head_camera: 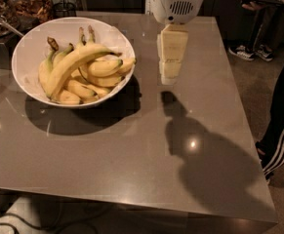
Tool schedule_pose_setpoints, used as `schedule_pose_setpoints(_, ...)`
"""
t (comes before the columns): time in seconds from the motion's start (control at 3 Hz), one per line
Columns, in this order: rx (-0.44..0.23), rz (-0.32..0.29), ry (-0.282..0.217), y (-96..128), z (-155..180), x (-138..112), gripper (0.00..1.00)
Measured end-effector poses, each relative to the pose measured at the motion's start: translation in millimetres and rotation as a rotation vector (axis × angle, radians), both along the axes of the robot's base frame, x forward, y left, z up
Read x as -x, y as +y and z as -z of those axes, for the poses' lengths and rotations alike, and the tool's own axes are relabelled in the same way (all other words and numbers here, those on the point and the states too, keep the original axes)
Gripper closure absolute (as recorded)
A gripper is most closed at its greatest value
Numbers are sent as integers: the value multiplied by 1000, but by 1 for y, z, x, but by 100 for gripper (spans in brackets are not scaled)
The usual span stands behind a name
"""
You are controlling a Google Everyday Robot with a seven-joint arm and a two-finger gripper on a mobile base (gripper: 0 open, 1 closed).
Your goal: Pick banana from white bowl
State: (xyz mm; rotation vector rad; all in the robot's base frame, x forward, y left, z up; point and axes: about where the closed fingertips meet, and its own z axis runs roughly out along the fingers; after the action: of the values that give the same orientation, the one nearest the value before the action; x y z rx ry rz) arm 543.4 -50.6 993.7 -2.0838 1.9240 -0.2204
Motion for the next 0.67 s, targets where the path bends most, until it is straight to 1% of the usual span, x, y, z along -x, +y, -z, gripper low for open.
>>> schedule_pose_setpoints(0.33,0,0,0,0,0,0,0)
schedule_pose_setpoints(0.67,9,-31,-55,13,-8,-11,0)
